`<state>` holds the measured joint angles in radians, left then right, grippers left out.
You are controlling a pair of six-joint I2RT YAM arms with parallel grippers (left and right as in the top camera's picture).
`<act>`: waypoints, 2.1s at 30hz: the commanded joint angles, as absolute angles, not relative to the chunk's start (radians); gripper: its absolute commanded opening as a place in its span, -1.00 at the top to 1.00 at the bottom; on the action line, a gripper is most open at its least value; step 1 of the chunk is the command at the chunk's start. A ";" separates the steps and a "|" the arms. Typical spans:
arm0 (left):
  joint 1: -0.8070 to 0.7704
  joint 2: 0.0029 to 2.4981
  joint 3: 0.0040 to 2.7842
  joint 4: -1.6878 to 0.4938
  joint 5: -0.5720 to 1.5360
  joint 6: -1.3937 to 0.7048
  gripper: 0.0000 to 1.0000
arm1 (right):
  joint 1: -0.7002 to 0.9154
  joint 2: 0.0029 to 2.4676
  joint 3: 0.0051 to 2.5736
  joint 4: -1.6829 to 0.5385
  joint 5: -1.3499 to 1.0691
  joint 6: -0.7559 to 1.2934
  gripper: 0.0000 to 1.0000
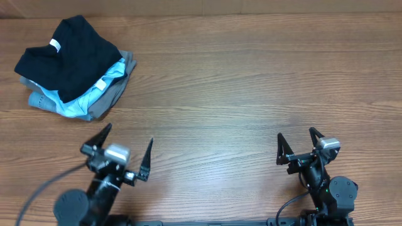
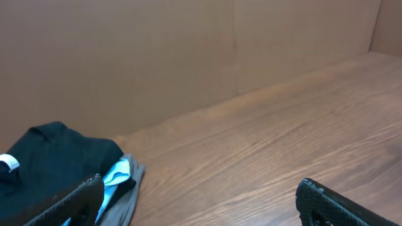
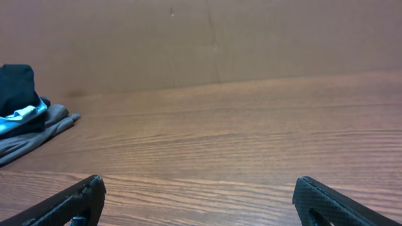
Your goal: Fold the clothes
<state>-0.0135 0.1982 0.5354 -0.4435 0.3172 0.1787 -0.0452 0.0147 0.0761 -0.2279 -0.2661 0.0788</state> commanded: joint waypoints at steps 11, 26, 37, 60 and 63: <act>-0.021 0.003 0.178 -0.278 0.251 0.150 -1.00 | -0.049 0.003 0.072 -0.223 -0.271 0.086 -1.00; -0.021 0.004 0.014 -0.070 0.252 0.153 -1.00 | -0.049 0.003 0.072 -0.223 -0.271 0.086 -1.00; -0.021 0.004 0.014 -0.071 0.252 0.153 -1.00 | -0.049 0.003 0.072 -0.223 -0.271 0.086 -1.00; -0.021 0.004 0.014 -0.071 0.252 0.153 -1.00 | -0.049 0.003 0.072 -0.223 -0.271 0.086 -1.00; -0.021 0.004 0.014 -0.071 0.252 0.153 -1.00 | -0.049 0.003 0.072 -0.223 -0.271 0.086 -1.00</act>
<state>-0.0135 0.0151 0.0231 -0.0772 0.2569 0.1596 -0.0452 0.0147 0.0761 -0.2279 -0.2657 0.0784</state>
